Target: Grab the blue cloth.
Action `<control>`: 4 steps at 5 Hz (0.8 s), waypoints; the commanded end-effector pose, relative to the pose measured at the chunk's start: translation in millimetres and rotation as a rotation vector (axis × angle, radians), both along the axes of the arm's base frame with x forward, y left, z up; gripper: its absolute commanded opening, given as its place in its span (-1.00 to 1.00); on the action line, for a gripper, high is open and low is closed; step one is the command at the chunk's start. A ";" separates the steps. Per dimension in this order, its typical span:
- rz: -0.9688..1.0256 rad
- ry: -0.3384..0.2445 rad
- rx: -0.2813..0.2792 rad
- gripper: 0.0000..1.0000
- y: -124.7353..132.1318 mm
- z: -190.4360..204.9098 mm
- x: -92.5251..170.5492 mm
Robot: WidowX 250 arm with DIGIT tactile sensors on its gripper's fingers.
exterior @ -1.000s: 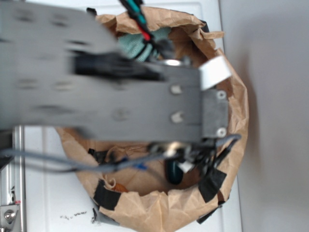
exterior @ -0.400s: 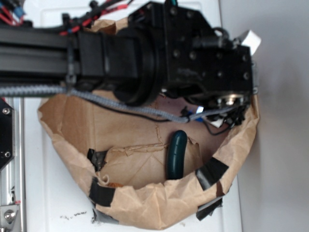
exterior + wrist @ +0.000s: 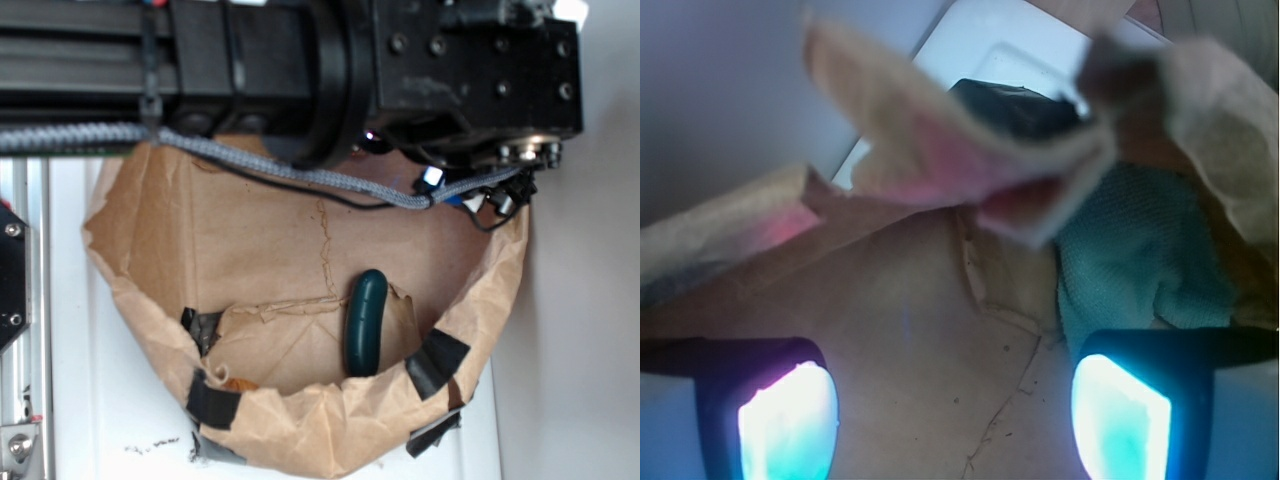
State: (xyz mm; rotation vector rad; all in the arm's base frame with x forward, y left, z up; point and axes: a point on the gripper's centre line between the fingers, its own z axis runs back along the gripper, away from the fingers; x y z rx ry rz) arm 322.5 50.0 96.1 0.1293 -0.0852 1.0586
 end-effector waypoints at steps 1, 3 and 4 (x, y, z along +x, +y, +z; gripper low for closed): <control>0.040 -0.123 -0.019 1.00 2.0 13.0 -12.9; -0.003 -0.234 -0.023 1.00 26.3 0.6 -45.0; 0.017 -0.240 -0.012 1.00 29.8 -7.4 -34.8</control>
